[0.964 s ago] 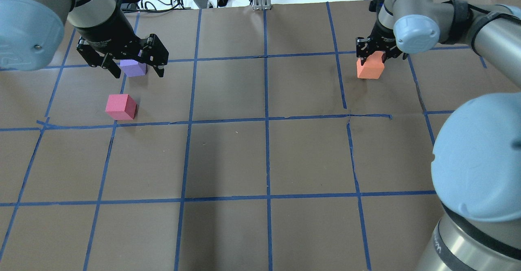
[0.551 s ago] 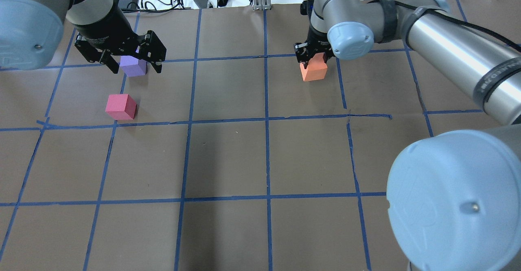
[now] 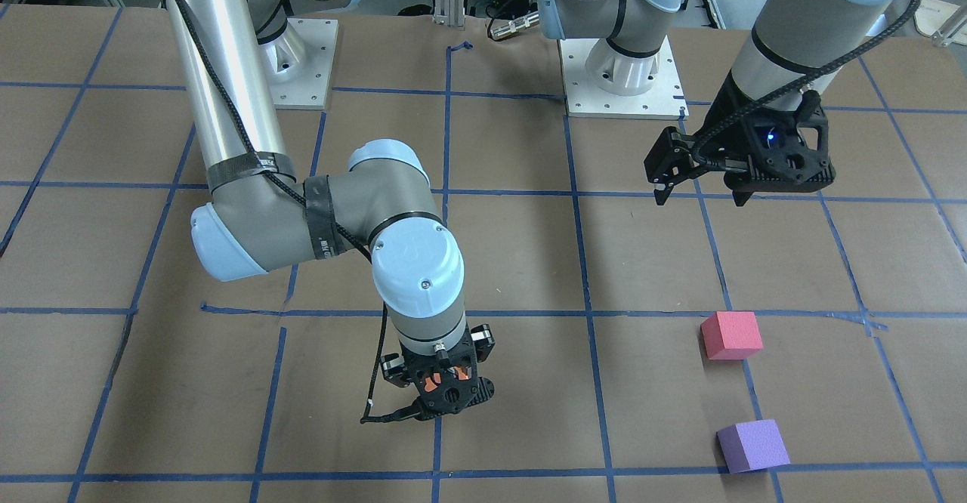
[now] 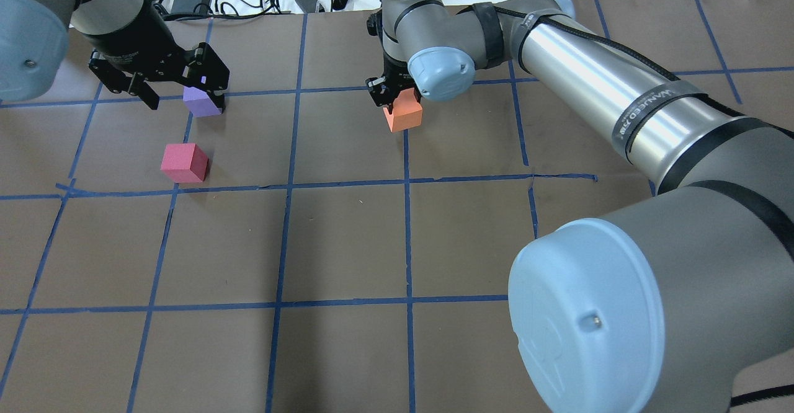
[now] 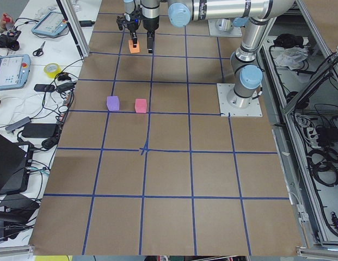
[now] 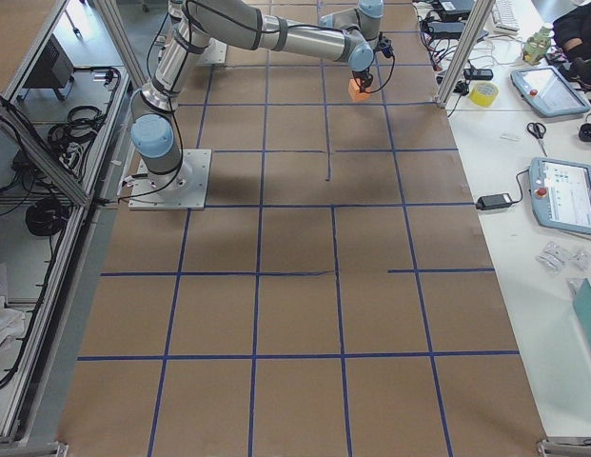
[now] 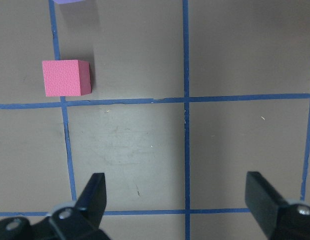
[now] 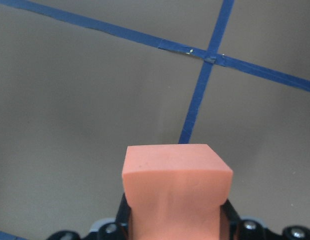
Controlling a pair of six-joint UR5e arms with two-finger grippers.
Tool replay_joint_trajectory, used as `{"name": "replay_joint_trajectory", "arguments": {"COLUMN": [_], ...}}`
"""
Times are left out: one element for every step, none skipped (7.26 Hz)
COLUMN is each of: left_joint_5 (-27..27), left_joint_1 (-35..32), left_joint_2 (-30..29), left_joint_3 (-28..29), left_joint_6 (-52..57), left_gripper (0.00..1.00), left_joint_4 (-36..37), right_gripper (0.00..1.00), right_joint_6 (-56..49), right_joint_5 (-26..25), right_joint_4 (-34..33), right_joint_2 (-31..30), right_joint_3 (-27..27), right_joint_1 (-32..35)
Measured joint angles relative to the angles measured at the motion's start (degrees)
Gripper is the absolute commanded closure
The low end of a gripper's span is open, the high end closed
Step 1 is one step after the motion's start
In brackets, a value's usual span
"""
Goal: Arrange blocks in a line
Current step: 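Carry the orange cube with the right gripper toward the middle of the table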
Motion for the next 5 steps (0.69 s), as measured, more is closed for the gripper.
{"name": "replay_joint_trajectory", "arguments": {"left_joint_5": [0.0, 0.0, 0.3, 1.4, 2.3], "left_joint_1": [0.8, 1.5, 2.1, 2.4, 2.6], "left_joint_2": [-0.1, -0.2, -0.4, -0.9, -1.4], "left_joint_3": [0.0, 0.0, -0.1, -0.1, -0.1], "left_joint_6": [0.1, 0.5, 1.2, 1.7, 1.9], "left_gripper": [0.00, 0.00, 0.00, 0.00, 0.00], "left_joint_4": [0.0, 0.0, -0.1, -0.1, 0.0], "right_gripper": [0.70, 0.70, 0.70, 0.70, 0.70], "right_joint_6": [0.6, 1.2, 2.3, 3.9, 6.5], "right_joint_5": [0.0, 0.0, -0.1, -0.4, -0.7], "right_joint_4": [0.3, 0.3, 0.4, 0.4, 0.8], "right_joint_2": [0.6, 1.1, 1.5, 1.7, 1.6], "right_joint_3": [-0.4, -0.6, -0.6, -0.5, -0.3], "right_joint_1": [0.8, 1.5, 2.2, 2.8, 3.1]}}
